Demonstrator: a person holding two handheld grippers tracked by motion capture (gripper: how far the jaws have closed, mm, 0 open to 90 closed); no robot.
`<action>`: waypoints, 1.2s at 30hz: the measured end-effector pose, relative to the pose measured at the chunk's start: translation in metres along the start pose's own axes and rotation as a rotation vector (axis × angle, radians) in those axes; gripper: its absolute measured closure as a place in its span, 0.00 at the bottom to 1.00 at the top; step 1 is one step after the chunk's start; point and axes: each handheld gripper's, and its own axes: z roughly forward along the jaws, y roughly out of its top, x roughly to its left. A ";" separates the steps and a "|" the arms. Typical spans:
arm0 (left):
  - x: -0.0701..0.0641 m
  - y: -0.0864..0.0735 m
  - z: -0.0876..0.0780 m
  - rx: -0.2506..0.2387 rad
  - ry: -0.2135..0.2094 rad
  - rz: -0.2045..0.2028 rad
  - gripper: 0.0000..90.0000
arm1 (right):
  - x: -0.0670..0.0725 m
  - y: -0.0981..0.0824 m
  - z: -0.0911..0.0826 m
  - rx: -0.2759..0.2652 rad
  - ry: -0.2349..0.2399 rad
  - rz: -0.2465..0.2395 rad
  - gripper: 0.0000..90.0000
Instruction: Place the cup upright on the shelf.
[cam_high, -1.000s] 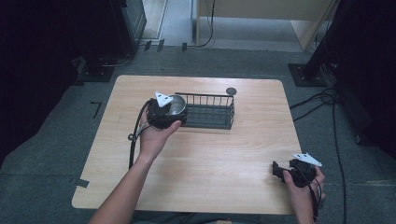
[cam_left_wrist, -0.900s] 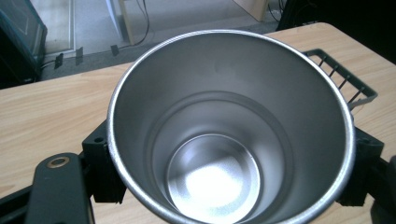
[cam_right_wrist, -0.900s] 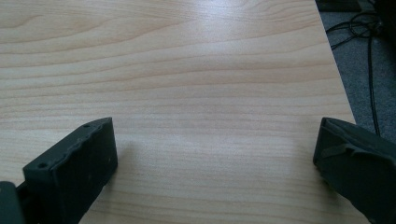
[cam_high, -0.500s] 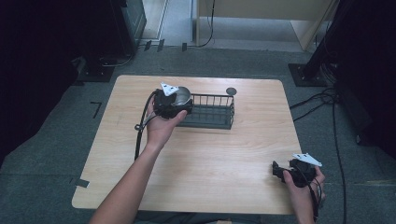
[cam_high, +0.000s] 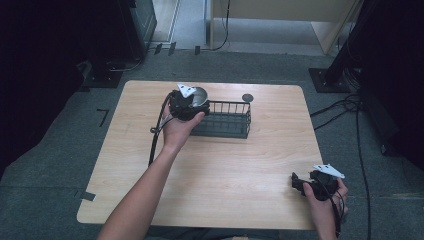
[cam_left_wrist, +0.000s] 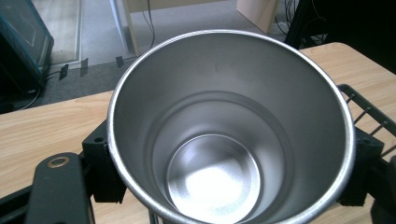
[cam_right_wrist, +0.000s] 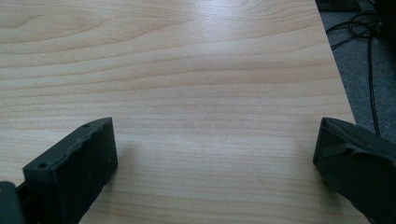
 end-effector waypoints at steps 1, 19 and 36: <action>-0.001 -0.001 0.002 -0.003 0.003 -0.003 0.21 | 0.000 0.000 0.000 0.000 0.000 -0.001 0.00; -0.007 -0.018 0.035 0.063 0.049 0.025 0.21 | 0.000 0.000 0.000 0.000 0.000 0.000 0.00; -0.004 -0.032 0.050 0.154 0.050 0.025 0.21 | 0.000 0.000 0.000 0.000 0.000 0.000 0.00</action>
